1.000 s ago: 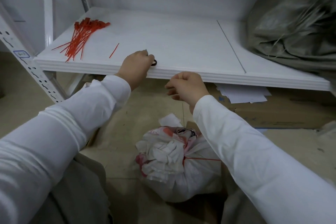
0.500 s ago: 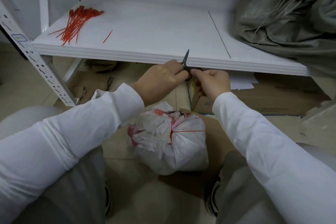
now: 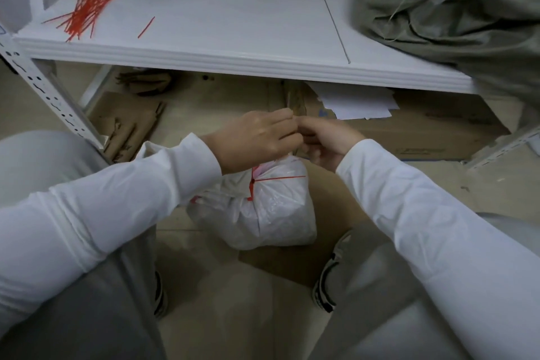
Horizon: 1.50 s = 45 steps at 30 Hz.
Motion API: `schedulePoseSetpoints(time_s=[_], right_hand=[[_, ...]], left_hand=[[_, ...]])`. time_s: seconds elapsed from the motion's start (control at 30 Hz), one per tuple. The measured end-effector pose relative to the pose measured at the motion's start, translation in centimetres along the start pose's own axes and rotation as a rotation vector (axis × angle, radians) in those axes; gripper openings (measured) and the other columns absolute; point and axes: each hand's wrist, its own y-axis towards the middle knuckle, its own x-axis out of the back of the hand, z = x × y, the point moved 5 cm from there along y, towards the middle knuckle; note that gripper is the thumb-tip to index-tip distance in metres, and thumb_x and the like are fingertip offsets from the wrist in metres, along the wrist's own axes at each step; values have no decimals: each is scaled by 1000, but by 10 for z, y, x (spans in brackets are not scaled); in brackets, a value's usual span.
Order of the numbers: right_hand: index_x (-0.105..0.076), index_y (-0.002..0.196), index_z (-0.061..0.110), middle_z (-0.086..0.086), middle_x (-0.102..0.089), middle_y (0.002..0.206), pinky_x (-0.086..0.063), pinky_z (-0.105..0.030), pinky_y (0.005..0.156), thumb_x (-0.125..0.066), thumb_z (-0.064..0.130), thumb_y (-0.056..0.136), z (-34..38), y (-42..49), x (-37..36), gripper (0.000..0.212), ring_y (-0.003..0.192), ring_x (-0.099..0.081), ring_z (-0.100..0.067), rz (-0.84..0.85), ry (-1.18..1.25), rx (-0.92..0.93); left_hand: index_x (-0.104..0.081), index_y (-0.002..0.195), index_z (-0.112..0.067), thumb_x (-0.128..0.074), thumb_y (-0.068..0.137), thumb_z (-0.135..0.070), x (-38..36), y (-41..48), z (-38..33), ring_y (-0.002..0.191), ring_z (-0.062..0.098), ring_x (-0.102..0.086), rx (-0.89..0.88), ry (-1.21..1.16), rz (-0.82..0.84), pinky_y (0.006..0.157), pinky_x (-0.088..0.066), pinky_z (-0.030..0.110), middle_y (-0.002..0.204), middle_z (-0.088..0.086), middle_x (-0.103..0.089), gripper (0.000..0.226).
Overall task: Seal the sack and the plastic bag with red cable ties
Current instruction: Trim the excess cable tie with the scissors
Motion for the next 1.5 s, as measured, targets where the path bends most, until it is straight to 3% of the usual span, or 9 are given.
schedulePoseSetpoints(time_s=[0.17,0.4,0.47,0.57,0.67,0.87,1.17,1.4,1.5], right_hand=[[-60,75,14,2,-54,49,-40,-13,36,-62,14,89,-11,12,-2,14,37,-49,-5,35,143,-71],[-62,78,11,1,-62,58,-43,-15,42,-67,13,83,-18,22,15,7,48,-53,-5,-45,-42,-71],[-63,79,10,1,-63,56,-43,-14,39,-71,14,82,-19,21,18,10,43,-51,-5,-79,-13,-63],[-64,81,7,-1,-60,61,-44,-12,39,-75,13,80,-18,18,19,12,47,-48,-7,-102,-24,-38],[-68,83,4,-5,-63,62,-48,-15,45,-78,11,77,-17,17,22,14,50,-51,-10,-128,-109,1],[-71,91,-3,-12,-67,73,-54,-24,57,-82,8,71,-20,20,28,25,54,-57,-15,-139,-257,47],[-70,93,-2,-12,-68,76,-50,-20,50,-82,18,74,-29,23,20,30,55,-60,-14,-113,-502,92],[-64,59,12,-8,-66,64,-54,-32,61,-81,39,72,-32,26,17,34,67,-64,-23,-139,-1225,251],[-68,72,9,-10,-66,74,-56,-38,70,-78,40,74,-37,26,12,33,76,-64,-28,-100,-1353,237]], left_hand=[[-69,99,0,-54,89,-6,0,1,-8,88,32,-63,112,-175,-24,58,-53,40,104,18,-66,19],[-68,88,-7,-65,87,-20,-1,-9,-5,79,25,-59,185,-177,-69,56,-49,37,95,11,-64,14],[-66,94,-14,-63,87,-36,-12,-14,-8,85,22,-58,210,-195,61,62,-50,35,99,5,-62,23],[-60,115,-27,-52,86,-59,-46,-34,-9,99,16,-58,384,-254,529,76,-49,30,112,-5,-62,44],[-61,115,-31,-50,92,-51,-64,-49,-12,97,16,-60,418,-267,724,80,-50,30,111,-5,-64,33],[-61,104,-25,-43,99,-36,-63,-51,-2,74,14,-51,517,-173,711,67,-40,26,89,-4,-59,22],[-68,102,-20,-46,98,-35,-59,-61,23,76,15,-53,776,-315,605,70,-34,24,85,-4,-60,27],[-60,71,-20,-57,91,-27,-56,-81,51,75,18,-54,1010,-506,520,64,-33,20,74,-4,-59,22],[-70,82,-9,-60,90,-25,-57,-88,59,80,22,-59,1076,-564,469,70,-37,24,82,4,-67,19]])
